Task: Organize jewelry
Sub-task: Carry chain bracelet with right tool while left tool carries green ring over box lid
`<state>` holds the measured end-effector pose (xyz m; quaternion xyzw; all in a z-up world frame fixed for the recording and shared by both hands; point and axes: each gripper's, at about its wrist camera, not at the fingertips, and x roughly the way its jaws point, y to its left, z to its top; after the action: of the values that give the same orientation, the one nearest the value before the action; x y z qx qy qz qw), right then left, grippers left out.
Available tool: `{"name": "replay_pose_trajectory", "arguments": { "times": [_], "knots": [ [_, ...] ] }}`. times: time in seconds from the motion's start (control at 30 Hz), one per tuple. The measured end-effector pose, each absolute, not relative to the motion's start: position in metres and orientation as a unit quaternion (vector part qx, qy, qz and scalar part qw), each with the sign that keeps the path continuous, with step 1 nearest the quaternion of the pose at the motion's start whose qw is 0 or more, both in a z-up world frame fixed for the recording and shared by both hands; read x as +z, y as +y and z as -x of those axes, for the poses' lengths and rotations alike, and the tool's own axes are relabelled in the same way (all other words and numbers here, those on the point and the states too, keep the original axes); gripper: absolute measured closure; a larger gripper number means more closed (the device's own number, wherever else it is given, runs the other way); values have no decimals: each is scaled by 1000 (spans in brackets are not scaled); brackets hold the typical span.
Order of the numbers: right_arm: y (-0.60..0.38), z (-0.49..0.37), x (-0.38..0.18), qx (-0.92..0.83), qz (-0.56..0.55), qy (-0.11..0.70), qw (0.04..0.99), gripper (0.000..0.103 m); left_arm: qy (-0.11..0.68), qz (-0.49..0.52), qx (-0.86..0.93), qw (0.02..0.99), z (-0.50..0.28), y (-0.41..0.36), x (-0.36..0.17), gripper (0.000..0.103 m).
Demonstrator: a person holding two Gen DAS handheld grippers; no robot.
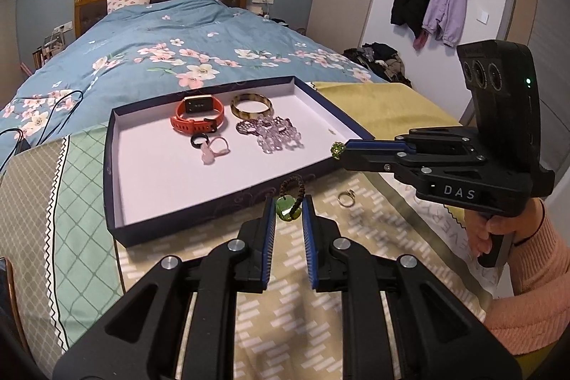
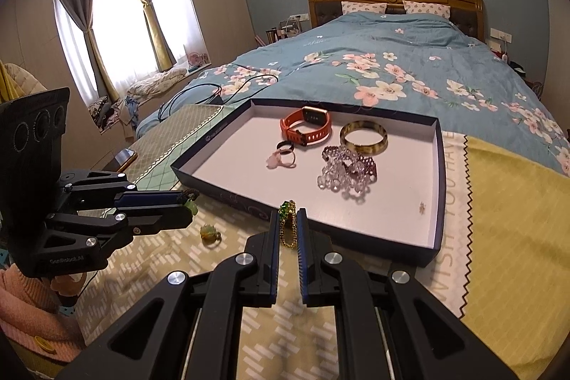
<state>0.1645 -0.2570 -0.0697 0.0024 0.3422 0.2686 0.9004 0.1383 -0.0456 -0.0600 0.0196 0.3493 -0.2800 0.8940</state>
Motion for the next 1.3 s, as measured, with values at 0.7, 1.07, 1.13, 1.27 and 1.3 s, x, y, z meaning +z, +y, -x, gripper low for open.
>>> {"name": "replay_pose_trajectory", "arguments": {
  "times": [0.7, 1.07, 1.13, 1.27, 1.3],
  "knots": [
    [-257, -203, -69, 268, -26, 349, 898, 96, 350, -10, -243, 905, -180, -43, -58, 88],
    [-257, -216, -74, 264, -31, 359, 895, 95, 357, -6, -230, 905, -200, -43, -64, 88],
    [-256, -218, -74, 264, -30, 359, 895, 95, 358, -8, -228, 906, -203, -45, -64, 88],
    [-256, -218, -74, 265, -31, 359, 894, 95, 358, -11, -225, 906, -206, -46, -63, 88],
    [-256, -218, -74, 265, -30, 359, 894, 95, 358, -11, -224, 906, -208, -47, -64, 88]
  ]
}}
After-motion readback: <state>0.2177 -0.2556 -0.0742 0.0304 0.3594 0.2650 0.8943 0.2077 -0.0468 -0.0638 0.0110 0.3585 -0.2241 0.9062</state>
